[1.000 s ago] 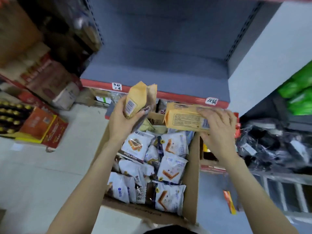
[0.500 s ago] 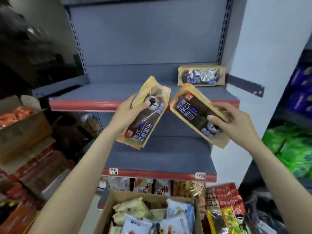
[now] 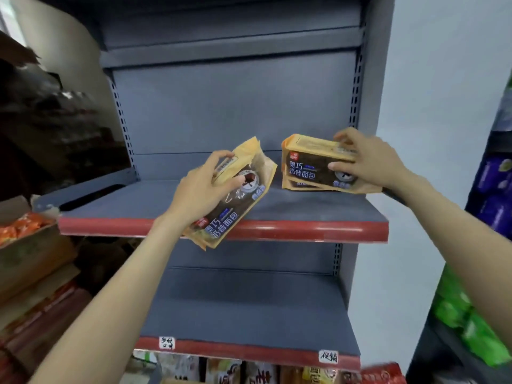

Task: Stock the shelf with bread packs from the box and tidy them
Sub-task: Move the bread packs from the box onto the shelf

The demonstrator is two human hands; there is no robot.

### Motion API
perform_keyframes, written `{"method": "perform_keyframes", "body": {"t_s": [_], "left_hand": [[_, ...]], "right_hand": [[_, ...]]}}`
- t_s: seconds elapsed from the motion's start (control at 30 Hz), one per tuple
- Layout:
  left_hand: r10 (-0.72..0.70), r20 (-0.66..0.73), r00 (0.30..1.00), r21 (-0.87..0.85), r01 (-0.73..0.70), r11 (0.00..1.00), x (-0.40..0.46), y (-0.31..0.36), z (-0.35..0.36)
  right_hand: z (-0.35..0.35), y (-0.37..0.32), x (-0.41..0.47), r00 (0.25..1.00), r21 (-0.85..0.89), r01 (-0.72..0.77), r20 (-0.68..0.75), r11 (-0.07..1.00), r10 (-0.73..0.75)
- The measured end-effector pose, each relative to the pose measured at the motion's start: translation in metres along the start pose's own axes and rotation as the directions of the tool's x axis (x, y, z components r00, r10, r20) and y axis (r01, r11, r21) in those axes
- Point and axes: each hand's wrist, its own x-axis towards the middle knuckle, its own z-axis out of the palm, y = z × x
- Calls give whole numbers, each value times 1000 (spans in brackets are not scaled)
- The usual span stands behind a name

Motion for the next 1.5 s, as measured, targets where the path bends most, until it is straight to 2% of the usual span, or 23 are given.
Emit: {"method": "perform_keyframes", "body": {"t_s": [0.07,0.23,0.33,0.4,0.47,0.53,0.6,0.67,0.73,0.8,0.83,0.93,1.03,1.13,1.23,1.3,1.37,1.43,1.5], "left_hand": [[-4,-15,1000,59,5,998,5,0,-2],[78,-70,994,237,-60,970,26,8,-7],[174,-8,985,314,-163,935,43,19,-2],[221,54,974,335,-227,915,57,29,7],[265,140,954,331,-298,895,71,45,21],[312,251,916,327,-383,864,86,65,43],[345,362,866,331,-466,821,99,83,71],[354,437,827,336,-515,789,107,98,101],[390,431,814,371,-554,746,108,106,128],[453,356,817,402,-572,715,105,108,145],[478,301,825,392,-564,726,102,106,149],[486,50,872,223,-484,846,87,94,144],[363,-167,917,35,-362,931,62,74,123],[221,-202,954,-74,-240,968,25,55,103],[135,-189,973,-157,-165,974,-17,39,88],[183,-198,963,-117,-208,971,-44,30,81],[291,-230,929,9,-298,955,-71,15,74],[389,-241,889,126,-369,921,-101,-8,71],[411,-208,888,150,-386,910,-136,-38,70]], "right_hand": [[12,4,26,994,-123,72,91,990,-61],[48,14,62,936,-215,208,328,954,-130],[56,27,63,950,-281,188,294,941,-102],[50,34,56,978,-124,110,192,986,-85],[35,38,43,997,186,51,39,981,-60],[14,36,22,993,509,-53,-65,859,100],[2,35,1,977,633,-94,-89,768,192],[2,39,-14,986,495,-103,-66,863,155],[10,49,-21,993,133,-81,-71,988,91],[17,60,-27,995,-147,-95,-58,985,87],[19,63,-30,992,-196,-124,-45,973,118],[21,67,-41,987,-167,-151,-76,974,140],[21,50,-58,982,-69,-52,-187,996,38],[26,14,-85,960,119,93,-274,989,-57],[39,-25,-114,931,173,170,-350,970,-101],[48,-47,-132,869,22,184,-470,983,-152],[62,-69,-150,809,-145,185,-538,972,-235],[80,-91,-170,820,-188,187,-510,964,-259],[104,-113,-197,890,-121,183,-401,976,-216]]}}
